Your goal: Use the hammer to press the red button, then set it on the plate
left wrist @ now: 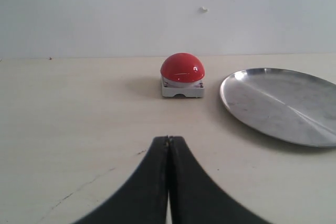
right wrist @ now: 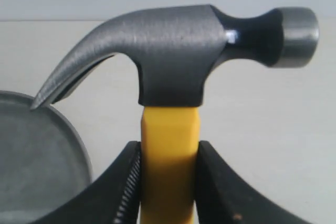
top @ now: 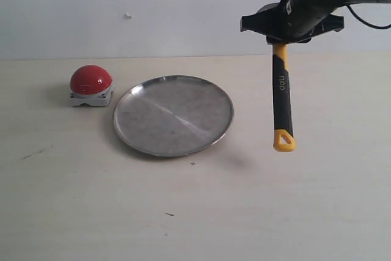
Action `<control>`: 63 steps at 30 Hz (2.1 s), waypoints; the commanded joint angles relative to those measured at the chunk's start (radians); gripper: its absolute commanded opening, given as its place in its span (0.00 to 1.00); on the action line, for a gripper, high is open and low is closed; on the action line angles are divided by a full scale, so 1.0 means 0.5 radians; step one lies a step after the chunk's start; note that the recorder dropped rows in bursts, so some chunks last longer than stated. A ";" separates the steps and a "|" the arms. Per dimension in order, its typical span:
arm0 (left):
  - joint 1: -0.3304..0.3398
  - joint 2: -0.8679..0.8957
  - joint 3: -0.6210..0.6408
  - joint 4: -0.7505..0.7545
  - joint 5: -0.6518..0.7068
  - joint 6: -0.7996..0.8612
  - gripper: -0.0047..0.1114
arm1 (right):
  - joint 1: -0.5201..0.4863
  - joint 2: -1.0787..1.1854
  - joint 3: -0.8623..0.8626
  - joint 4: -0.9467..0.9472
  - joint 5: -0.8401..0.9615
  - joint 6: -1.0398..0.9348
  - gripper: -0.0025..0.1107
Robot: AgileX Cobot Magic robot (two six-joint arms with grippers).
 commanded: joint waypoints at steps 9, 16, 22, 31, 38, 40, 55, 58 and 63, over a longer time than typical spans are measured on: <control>0.005 -0.014 0.001 -0.017 -0.006 0.011 0.04 | -0.043 -0.069 0.288 -0.231 -0.630 0.115 0.02; 0.005 -0.014 0.001 -0.098 -0.228 -0.174 0.04 | -0.043 -0.166 0.288 -0.231 -0.605 0.115 0.02; 0.005 -0.014 0.001 -0.116 -0.538 -0.386 0.04 | -0.043 -0.189 0.290 -0.230 -0.632 0.110 0.02; 0.010 0.001 -0.021 -0.184 -1.737 -0.532 0.04 | -0.043 -0.189 0.293 -0.230 -0.627 0.106 0.02; 0.010 0.557 -0.485 -0.744 -1.689 0.482 0.04 | -0.043 -0.189 0.293 -0.230 -0.612 0.106 0.02; 0.010 0.834 -0.590 -0.894 -1.689 0.713 0.04 | -0.043 -0.189 0.293 -0.230 -0.611 0.106 0.02; 0.006 3.102 -1.783 -0.820 -0.742 0.895 0.04 | -0.043 -0.189 0.293 -0.234 -0.615 0.106 0.02; 0.006 3.364 -2.091 -0.868 -0.258 0.883 0.04 | -0.043 -0.189 0.293 -0.234 -0.615 0.106 0.02; 0.002 3.666 -2.417 -1.057 0.220 0.921 0.04 | -0.043 -0.189 0.293 -0.234 -0.615 0.106 0.02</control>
